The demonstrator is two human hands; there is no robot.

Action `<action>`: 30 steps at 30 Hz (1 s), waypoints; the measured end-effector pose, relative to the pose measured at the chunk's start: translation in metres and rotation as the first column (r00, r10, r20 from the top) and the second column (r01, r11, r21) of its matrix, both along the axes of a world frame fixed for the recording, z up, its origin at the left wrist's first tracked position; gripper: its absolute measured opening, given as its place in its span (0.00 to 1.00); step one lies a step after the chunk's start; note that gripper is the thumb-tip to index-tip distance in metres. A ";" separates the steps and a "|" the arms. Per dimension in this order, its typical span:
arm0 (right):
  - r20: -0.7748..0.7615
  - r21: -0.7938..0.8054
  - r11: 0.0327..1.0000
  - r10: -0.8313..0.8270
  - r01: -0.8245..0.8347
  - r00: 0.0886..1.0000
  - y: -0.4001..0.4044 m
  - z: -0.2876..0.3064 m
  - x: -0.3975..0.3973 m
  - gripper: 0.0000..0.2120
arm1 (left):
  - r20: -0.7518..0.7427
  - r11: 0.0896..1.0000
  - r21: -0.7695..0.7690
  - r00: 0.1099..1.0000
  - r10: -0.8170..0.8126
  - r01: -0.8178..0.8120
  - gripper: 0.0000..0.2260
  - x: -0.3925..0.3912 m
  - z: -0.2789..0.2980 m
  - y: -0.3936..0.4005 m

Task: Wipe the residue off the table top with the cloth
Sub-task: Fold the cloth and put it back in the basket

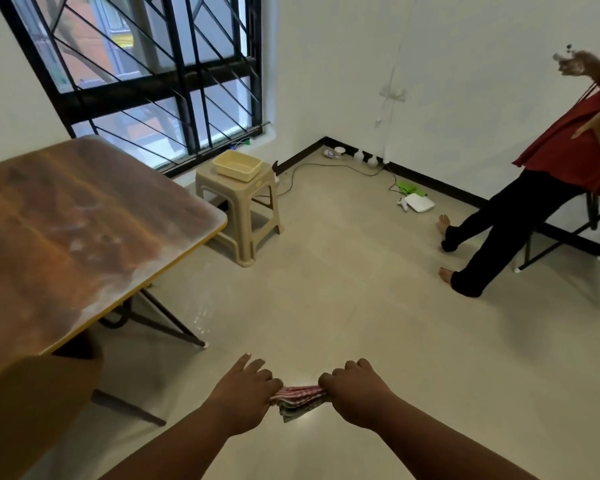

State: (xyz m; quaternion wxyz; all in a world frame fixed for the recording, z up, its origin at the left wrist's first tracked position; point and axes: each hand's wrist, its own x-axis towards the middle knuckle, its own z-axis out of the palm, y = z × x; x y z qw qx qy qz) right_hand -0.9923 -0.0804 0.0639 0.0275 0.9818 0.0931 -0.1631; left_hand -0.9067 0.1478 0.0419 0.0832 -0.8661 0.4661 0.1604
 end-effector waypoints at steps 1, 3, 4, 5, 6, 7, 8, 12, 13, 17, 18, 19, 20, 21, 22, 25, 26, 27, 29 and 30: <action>0.008 0.003 1.000 -0.004 0.004 1.000 -0.004 0.004 0.012 0.11 | 0.000 1.000 -0.007 1.000 0.007 -0.007 0.18 0.014 0.003 -0.006; 0.016 0.022 0.999 -0.031 0.030 0.999 -0.012 0.011 0.035 0.12 | -0.011 0.999 -0.024 1.000 0.025 -0.025 0.17 0.041 0.004 -0.016; 0.022 0.032 0.999 -0.044 0.044 0.999 -0.016 0.014 0.045 0.13 | -0.030 0.998 -0.038 0.999 0.042 -0.044 0.16 0.052 0.005 -0.021; 0.030 0.041 0.998 -0.051 0.050 0.998 -0.020 0.015 0.057 0.13 | -0.047 0.997 -0.045 0.997 0.056 -0.058 0.16 0.064 0.004 -0.025; 0.039 0.056 0.997 -0.053 0.051 0.998 -0.025 0.017 0.067 0.13 | -0.052 0.997 -0.041 0.996 0.065 -0.067 0.16 0.076 0.002 -0.029; 0.046 0.070 0.996 -0.054 0.051 0.998 -0.028 0.018 0.076 0.13 | -0.057 0.996 -0.033 0.996 0.075 -0.077 0.16 0.084 0.001 -0.033; 0.054 0.085 0.995 -0.054 0.049 0.997 -0.034 0.018 0.088 0.13 | -0.071 0.996 -0.024 0.993 0.090 -0.092 0.16 0.095 0.001 -0.039; 0.057 0.145 0.988 -0.064 0.055 0.996 -0.054 0.014 0.138 0.14 | -0.120 0.989 0.018 0.981 0.149 -0.148 0.16 0.135 -0.007 -0.056; 0.051 0.163 0.985 -0.061 0.052 0.997 -0.059 0.012 0.153 0.15 | -0.135 0.985 0.030 0.976 0.172 -0.170 0.16 0.147 -0.009 -0.061; 0.037 0.227 0.974 -0.002 -0.006 0.999 -0.084 0.002 0.215 0.15 | -0.204 0.961 0.116 0.941 0.271 -0.252 0.14 0.200 -0.009 -0.084; 0.042 0.241 0.970 0.021 -0.030 0.999 -0.091 0.002 0.235 0.15 | -0.221 0.950 0.130 0.926 0.307 -0.284 0.13 0.216 -0.007 -0.091; 0.049 0.250 0.966 0.047 -0.058 0.998 -0.098 0.002 0.251 0.15 | -0.240 0.938 0.142 0.908 0.342 -0.316 0.14 0.230 -0.004 -0.097; 0.052 0.259 0.962 0.074 -0.085 0.996 -0.105 0.002 0.268 0.15 | -0.263 0.923 0.150 0.886 0.382 -0.354 0.14 0.244 0.000 -0.102; 0.059 0.270 0.957 0.097 -0.109 0.994 -0.111 0.004 0.285 0.14 | -0.292 0.903 0.152 0.855 0.429 -0.402 0.15 0.258 0.005 -0.106; 0.062 0.275 0.953 0.117 -0.129 0.991 -0.116 0.006 0.299 0.14 | -0.324 0.880 0.147 0.819 0.474 -0.452 0.16 0.269 0.009 -0.110; 0.090 0.286 0.933 0.200 -0.218 0.976 -0.135 0.011 0.348 0.14 | -0.433 0.817 0.088 0.717 0.547 -0.570 0.15 0.301 0.015 -0.121; 0.099 0.296 0.924 0.221 -0.241 0.970 -0.139 0.012 0.363 0.14 | -0.461 0.800 0.068 0.692 0.555 -0.597 0.14 0.310 0.017 -0.123; 0.106 0.305 0.916 0.238 -0.260 0.965 -0.142 0.013 0.375 0.14 | -0.484 0.781 0.050 0.669 0.565 -0.623 0.13 0.317 0.017 -0.125; 0.112 0.316 0.903 0.268 -0.290 0.957 -0.147 0.014 0.398 0.14 | -0.532 0.736 0.018 0.617 0.580 -0.677 0.12 0.331 0.014 -0.128; 0.112 0.315 0.897 0.288 -0.309 0.951 -0.149 0.013 0.411 0.14 | -0.554 0.718 0.011 0.593 0.584 -0.696 0.13 0.338 0.013 -0.131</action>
